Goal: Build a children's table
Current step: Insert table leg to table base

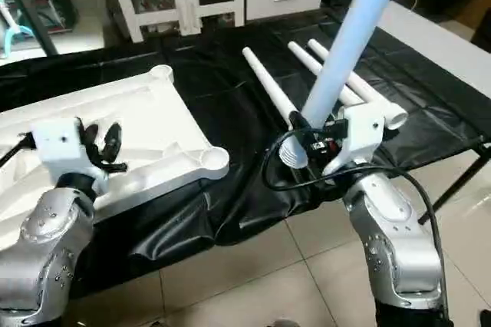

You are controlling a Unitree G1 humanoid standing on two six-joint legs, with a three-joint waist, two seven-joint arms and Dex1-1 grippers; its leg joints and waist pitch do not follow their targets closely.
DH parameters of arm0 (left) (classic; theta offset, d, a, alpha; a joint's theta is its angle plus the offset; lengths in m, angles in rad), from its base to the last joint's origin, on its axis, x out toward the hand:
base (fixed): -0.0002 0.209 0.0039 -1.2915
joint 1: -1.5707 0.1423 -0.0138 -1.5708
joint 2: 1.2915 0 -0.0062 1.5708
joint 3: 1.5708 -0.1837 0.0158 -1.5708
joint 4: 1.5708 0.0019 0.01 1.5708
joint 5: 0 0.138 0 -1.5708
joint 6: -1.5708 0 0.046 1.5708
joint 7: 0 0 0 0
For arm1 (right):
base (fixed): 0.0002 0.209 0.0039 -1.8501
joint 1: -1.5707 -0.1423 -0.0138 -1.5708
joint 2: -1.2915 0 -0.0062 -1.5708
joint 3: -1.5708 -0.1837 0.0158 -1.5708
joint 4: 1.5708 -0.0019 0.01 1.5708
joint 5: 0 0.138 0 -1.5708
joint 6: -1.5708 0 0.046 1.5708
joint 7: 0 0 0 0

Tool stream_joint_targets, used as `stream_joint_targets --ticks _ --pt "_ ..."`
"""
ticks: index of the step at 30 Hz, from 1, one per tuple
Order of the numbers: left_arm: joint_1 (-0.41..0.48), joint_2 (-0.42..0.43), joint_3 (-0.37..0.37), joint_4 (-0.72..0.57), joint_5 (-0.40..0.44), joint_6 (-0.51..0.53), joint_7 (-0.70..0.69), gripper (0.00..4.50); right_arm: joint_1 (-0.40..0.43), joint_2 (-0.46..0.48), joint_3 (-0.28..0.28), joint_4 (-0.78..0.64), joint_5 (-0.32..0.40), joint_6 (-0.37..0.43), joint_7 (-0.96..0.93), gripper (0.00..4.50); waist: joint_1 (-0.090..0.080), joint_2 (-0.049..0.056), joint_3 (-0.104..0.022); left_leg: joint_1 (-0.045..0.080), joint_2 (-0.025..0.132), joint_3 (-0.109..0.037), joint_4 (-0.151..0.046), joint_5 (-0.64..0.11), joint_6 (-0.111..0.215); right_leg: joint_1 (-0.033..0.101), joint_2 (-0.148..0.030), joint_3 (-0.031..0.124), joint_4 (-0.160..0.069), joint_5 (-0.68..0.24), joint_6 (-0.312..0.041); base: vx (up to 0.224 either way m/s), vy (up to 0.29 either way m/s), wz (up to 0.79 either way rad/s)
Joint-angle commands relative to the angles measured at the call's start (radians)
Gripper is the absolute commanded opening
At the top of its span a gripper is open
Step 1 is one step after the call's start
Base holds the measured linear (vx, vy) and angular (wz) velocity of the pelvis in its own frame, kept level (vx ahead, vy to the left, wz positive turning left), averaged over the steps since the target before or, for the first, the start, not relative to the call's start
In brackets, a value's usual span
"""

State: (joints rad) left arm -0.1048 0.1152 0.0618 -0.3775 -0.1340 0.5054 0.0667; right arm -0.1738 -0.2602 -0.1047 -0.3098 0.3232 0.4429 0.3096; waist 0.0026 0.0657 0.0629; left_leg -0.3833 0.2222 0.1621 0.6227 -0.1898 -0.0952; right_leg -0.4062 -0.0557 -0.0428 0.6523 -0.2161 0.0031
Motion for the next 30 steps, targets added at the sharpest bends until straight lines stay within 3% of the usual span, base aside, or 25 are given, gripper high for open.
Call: stream_joint_targets --ticks 1,2,3,4,5,6,7,8,9,10,11,12,13,14,17,19,20,21,22,23,25,27,28,29,30 --pt "0.017 0.017 -0.051 -0.019 -0.011 -0.002 -0.047 1.94 -0.012 -0.007 0.021 -0.001 -0.014 -0.013 0.004 1.84 -0.001 -0.021 -0.07 0.005 -0.011 0.002 -0.061 -0.135 0.025 0.05 -0.037 0.033 -0.102 -0.18 -0.105 0.0 0.0 0.0" --pt "0.018 0.02 -0.058 -0.025 -0.012 0.007 -0.046 1.94 -0.016 -0.008 0.023 0.002 -0.014 -0.012 0.006 1.84 0.0 -0.019 -0.071 0.006 -0.008 0.002 -0.061 -0.117 0.03 0.049 -0.037 0.033 -0.097 -0.126 -0.122 0.0 0.0 0.0" --pt "0.019 0.009 -0.056 -0.032 -0.016 -0.006 -0.046 1.94 -0.023 -0.011 0.028 0.004 -0.016 -0.01 0.007 1.84 -0.004 -0.021 -0.061 -0.047 -0.03 -0.036 -0.083 -0.113 0.127 0.084 -0.058 -0.022 -0.086 -0.099 -0.147 0.0 0.0 0.0" --pt "0.017 0.002 -0.055 -0.037 -0.014 -0.008 -0.044 1.94 -0.029 -0.012 0.032 0.005 -0.018 -0.011 0.009 1.84 -0.005 -0.013 -0.072 -0.031 -0.031 -0.044 -0.071 -0.103 0.171 0.079 -0.062 -0.033 -0.093 -0.088 -0.16 0.0 0.0 0.0" --pt "0.014 -0.002 -0.058 -0.039 -0.006 -0.014 -0.042 1.94 -0.034 -0.013 0.035 0.007 -0.018 -0.011 0.011 1.84 -0.02 -0.014 -0.074 -0.041 -0.041 -0.059 -0.054 -0.043 0.264 0.085 -0.077 -0.048 -0.095 -0.036 -0.206 0.002 0.012 0.38" --pt "0.013 -0.009 -0.061 -0.041 0.01 -0.019 -0.037 1.94 -0.037 -0.014 0.038 0.006 -0.017 -0.01 0.01 1.84 -0.02 -0.008 -0.076 -0.042 -0.042 -0.065 -0.05 -0.02 0.293 0.088 -0.078 -0.059 -0.096 -0.022 -0.222 0.012 0.017 0.58" --pt "0.011 -0.01 -0.068 -0.038 0.024 -0.019 -0.032 1.94 -0.04 -0.013 0.039 0.007 -0.015 -0.009 0.009 1.84 -0.029 -0.01 -0.074 -0.056 -0.047 -0.079 -0.048 0.019 0.333 0.097 -0.079 -0.076 -0.092 -0.019 -0.229 0.005 0.023 0.85" --pt "0.004 -0.008 -0.079 -0.029 0.038 -0.019 -0.024 1.94 -0.045 -0.012 0.043 0.016 -0.017 -0.009 0.013 1.84 -0.027 -0.009 -0.074 -0.048 -0.046 -0.086 -0.05 0.014 0.341 0.094 -0.076 -0.084 -0.094 -0.037 -0.234 -0.008 0.015 0.53" --pt "0.001 -0.007 -0.081 -0.026 0.037 -0.02 -0.024 1.94 -0.048 -0.012 0.044 0.019 -0.019 -0.01 0.015 1.84 -0.033 -0.005 -0.066 -0.06 -0.048 -0.1 -0.054 0.001 0.342 0.103 -0.077 -0.094 -0.09 -0.077 -0.231 -0.015 0.011 0.46" --pt "0.0 -0.005 -0.083 -0.025 0.038 -0.02 -0.025 1.94 -0.048 -0.012 0.044 0.021 -0.019 -0.01 0.016 1.84 -0.031 0.001 -0.063 -0.06 -0.048 -0.107 -0.059 -0.027 0.327 0.107 -0.075 -0.1 -0.089 -0.115 -0.222 -0.007 0.006 0.2" --pt "-0.004 0.003 -0.091 -0.021 0.044 -0.022 -0.034 1.94 -0.052 -0.011 0.044 0.03 -0.024 -0.014 0.022 1.84 -0.034 0.002 -0.051 -0.057 -0.049 -0.13 -0.076 -0.176 0.253 0.107 -0.072 -0.105 -0.088 -0.22 -0.209 -0.022 0.014 0.42" --pt "-0.007 0.011 -0.098 -0.014 0.049 -0.02 -0.039 1.94 -0.054 -0.012 0.044 0.036 -0.025 -0.014 0.026 1.84 -0.032 -0.004 -0.046 -0.058 -0.056 -0.135 -0.082 -0.27 0.192 0.107 -0.077 -0.105 -0.094 -0.272 -0.204 -0.029 0.007 0.45" --pt "-0.01 0.015 -0.101 -0.01 0.05 -0.018 -0.041 1.94 -0.056 -0.013 0.045 0.039 -0.026 -0.014 0.026 1.84 -0.032 -0.004 -0.046 -0.058 -0.056 -0.135 -0.082 -0.27 0.192 0.107 -0.077 -0.105 -0.094 -0.272 -0.204 -0.047 0.015 0.7" --pt "-0.011 0.021 -0.107 -0.003 0.051 -0.034 -0.053 1.94 -0.059 -0.017 0.044 0.045 -0.028 -0.015 0.028 1.84 -0.034 -0.003 -0.038 -0.06 -0.063 -0.138 -0.091 -0.412 0.104 0.109 -0.088 -0.106 -0.102 -0.372 -0.189 -0.033 0.007 0.49" --pt "-0.006 0.008 -0.114 0.002 0.054 -0.052 -0.06 1.94 -0.06 -0.03 0.041 0.06 -0.035 -0.017 0.025 1.84 -0.038 -0.007 -0.037 -0.067 -0.075 -0.148 -0.099 -0.519 0.03 0.111 -0.098 -0.101 -0.106 -0.442 -0.166 -0.042 0.02 0.49" --pt "-0.006 0.006 -0.119 0.003 0.056 -0.055 -0.067 1.94 -0.06 -0.031 0.039 0.063 -0.034 -0.017 0.025 1.84 -0.04 -0.007 -0.037 -0.069 -0.076 -0.152 -0.098 -0.52 0.027 0.112 -0.104 -0.099 -0.107 -0.449 -0.166 -0.042 0.015 0.49" --pt "-0.008 0.005 -0.126 0.007 0.059 -0.059 -0.075 1.94 -0.06 -0.036 0.042 0.067 -0.037 -0.019 0.029 1.84 -0.043 -0.006 -0.042 -0.06 -0.072 -0.15 -0.093 -0.509 0.022 0.105 -0.104 -0.091 -0.108 -0.445 -0.161 -0.039 0.011 0.48" --pt "-0.009 0.006 -0.132 0.008 0.063 -0.062 -0.078 1.94 -0.058 -0.039 0.047 0.068 -0.041 -0.02 0.033 1.84 -0.052 -0.005 -0.05 -0.012 -0.031 -0.127 -0.068 -0.521 -0.008 0.065 -0.103 -0.053 -0.118 -0.435 -0.141 -0.055 0.01 0.38" --pt "-0.011 0.007 -0.137 0.011 0.064 -0.064 -0.081 1.94 -0.055 -0.032 0.044 0.068 -0.029 -0.019 0.037 1.84 -0.04 -0.017 -0.036 -0.009 -0.027 -0.113 -0.074 -0.572 -0.045 0.054 -0.109 -0.04 -0.13 -0.471 -0.117 -0.054 0.019 0.17" --pt "-0.015 0.008 -0.14 0.015 0.067 -0.064 -0.079 1.94 -0.052 -0.031 0.049 0.067 -0.028 -0.018 0.043 1.84 -0.037 -0.019 -0.034 -0.01 -0.026 -0.101 -0.084 -0.606 -0.069 0.055 -0.107 -0.033 -0.13 -0.516 -0.084 -0.054 0.019 0.17" --pt "-0.018 0.005 -0.139 0.02 0.063 -0.065 -0.076 1.94 -0.046 -0.027 0.057 0.062 -0.027 -0.02 0.051 1.84 -0.038 -0.022 -0.037 -0.006 -0.027 -0.097 -0.088 -0.639 -0.077 0.062 -0.106 -0.028 -0.132 -0.564 -0.056 -0.009 0.028 -0.05" --pt "-0.018 0.005 -0.138 0.022 0.059 -0.068 -0.081 1.94 -0.043 -0.021 0.064 0.061 -0.029 -0.023 0.047 1.84 -0.051 -0.016 -0.032 0.0 -0.028 -0.095 -0.092 -0.722 -0.076 0.072 -0.094 -0.032 -0.141 -0.658 -0.015 -0.015 0.061 -0.14" --pt "-0.018 0.005 -0.137 0.022 0.06 -0.067 -0.085 1.94 -0.042 -0.019 0.066 0.06 -0.029 -0.023 0.044 1.84 -0.061 -0.013 -0.031 0.008 -0.032 -0.095 -0.092 -0.768 -0.07 0.08 -0.081 -0.041 -0.147 -0.671 -0.007 0.002 0.064 -0.15" --pt "-0.018 0.005 -0.137 0.022 0.06 -0.067 -0.086 1.94 -0.041 -0.018 0.067 0.06 -0.029 -0.023 0.043 1.84 -0.073 -0.002 -0.029 0.03 -0.032 -0.096 -0.1 -0.829 -0.069 0.081 -0.061 -0.051 -0.147 -0.645 -0.006 0.002 0.064 -0.15" --pt "-0.018 0.005 -0.137 0.022 0.06 -0.067 -0.086 1.94 -0.041 -0.018 0.067 0.06 -0.029 -0.023 0.043 1.84 -0.084 -0.001 -0.022 0.04 -0.03 -0.098 -0.112 -0.884 -0.075 0.084 -0.046 -0.063 -0.142 -0.632 -0.005 0.0 0.0 0.0"
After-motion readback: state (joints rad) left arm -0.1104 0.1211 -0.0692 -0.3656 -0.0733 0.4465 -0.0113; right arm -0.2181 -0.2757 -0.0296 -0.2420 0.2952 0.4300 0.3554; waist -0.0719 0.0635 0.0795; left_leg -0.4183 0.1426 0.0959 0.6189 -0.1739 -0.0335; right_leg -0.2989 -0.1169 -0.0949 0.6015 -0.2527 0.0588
